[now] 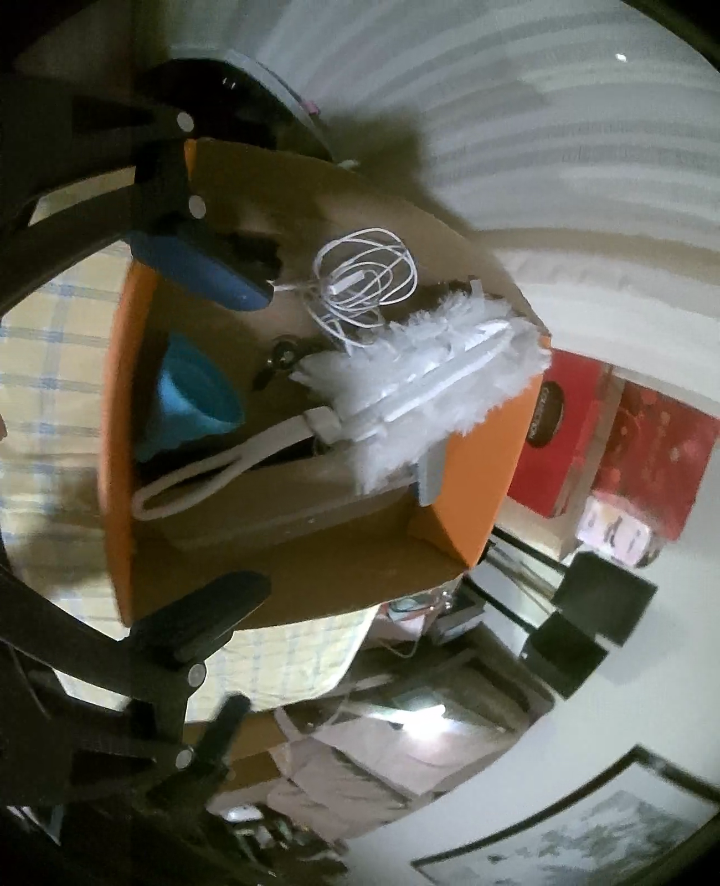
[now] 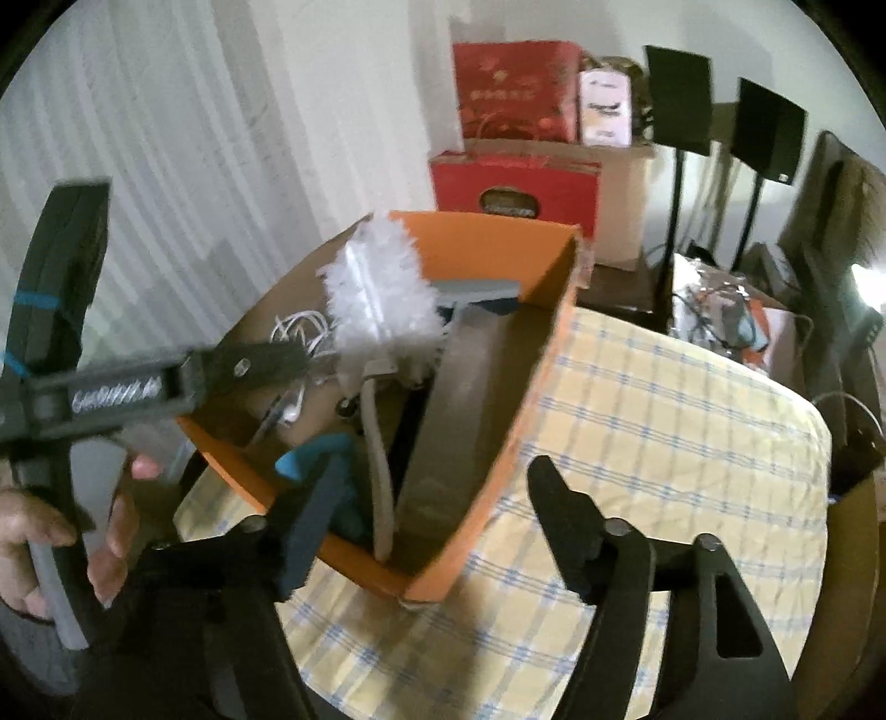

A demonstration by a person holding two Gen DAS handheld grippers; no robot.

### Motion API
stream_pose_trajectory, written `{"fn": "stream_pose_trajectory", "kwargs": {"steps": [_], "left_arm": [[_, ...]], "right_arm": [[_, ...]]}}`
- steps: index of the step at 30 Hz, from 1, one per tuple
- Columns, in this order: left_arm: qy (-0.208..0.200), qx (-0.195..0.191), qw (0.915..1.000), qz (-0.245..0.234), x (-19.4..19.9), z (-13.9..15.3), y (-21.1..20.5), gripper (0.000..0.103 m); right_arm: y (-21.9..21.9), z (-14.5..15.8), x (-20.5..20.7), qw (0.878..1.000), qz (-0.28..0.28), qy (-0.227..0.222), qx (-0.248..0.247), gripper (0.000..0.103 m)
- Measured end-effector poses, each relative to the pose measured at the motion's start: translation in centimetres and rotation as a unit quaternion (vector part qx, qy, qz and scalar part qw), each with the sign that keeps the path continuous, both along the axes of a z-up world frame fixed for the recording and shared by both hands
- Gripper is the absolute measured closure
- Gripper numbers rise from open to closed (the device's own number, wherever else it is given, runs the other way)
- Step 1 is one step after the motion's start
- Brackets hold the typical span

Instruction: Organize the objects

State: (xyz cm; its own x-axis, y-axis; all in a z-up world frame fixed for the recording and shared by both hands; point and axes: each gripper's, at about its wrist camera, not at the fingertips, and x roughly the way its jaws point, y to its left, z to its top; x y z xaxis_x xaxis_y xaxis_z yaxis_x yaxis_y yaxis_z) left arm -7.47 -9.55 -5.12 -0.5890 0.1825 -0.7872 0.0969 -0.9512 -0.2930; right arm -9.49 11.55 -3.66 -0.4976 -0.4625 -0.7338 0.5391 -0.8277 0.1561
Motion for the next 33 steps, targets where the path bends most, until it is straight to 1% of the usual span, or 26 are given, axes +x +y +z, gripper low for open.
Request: {"fn": "stream_pose_trajectory", "kwargs": {"steps": [4, 7, 14, 16, 20, 22, 23, 27, 33], "left_arm": [[0.011, -0.036, 0.9992, -0.015, 1.6, 0.2, 1.5, 0.005], [0.019, -0.041, 0.9987, -0.025, 2.4, 0.3, 2.5, 0.001], [0.030, -0.077, 0.9956, -0.044, 4.0, 0.3, 4.8, 0.000], [0.033, -0.081, 0.9953, -0.044, 4.5, 0.4, 5.2, 0.000], [0.038, -0.076, 0.9956, -0.038, 5.6, 0.4, 5.3, 0.000], [0.038, -0.084, 0.9949, -0.041, 6.3, 0.4, 5.6, 0.000], [0.038, -0.086, 0.9947, -0.043, 6.4, 0.2, 5.7, 0.000], [0.035, -0.091, 0.9940, -0.050, 7.7, -0.1, 6.4, 0.000], [0.032, -0.104, 0.9927, -0.052, 9.4, -0.2, 7.5, 0.000]], "right_arm": [[1.7, 0.6, 1.2, 0.999, -0.027, 0.016, -0.005, 0.022], [2.7, 0.8, 1.8, 0.999, -0.043, 0.022, -0.007, 0.020], [4.6, 0.3, 3.0, 0.997, -0.076, 0.028, 0.004, 0.016], [5.2, 0.1, 3.4, 0.996, -0.090, 0.029, 0.008, 0.012], [6.4, -0.2, 4.0, 0.994, -0.110, 0.028, 0.008, 0.009], [6.8, -0.4, 4.6, 0.992, -0.119, 0.028, 0.009, 0.001], [7.0, -0.4, 4.8, 0.992, -0.124, 0.030, 0.010, 0.000], [7.8, -0.6, 6.2, 0.989, -0.145, 0.037, 0.019, 0.001], [9.1, -0.9, 7.6, 0.985, -0.168, 0.034, 0.012, 0.001]]}}
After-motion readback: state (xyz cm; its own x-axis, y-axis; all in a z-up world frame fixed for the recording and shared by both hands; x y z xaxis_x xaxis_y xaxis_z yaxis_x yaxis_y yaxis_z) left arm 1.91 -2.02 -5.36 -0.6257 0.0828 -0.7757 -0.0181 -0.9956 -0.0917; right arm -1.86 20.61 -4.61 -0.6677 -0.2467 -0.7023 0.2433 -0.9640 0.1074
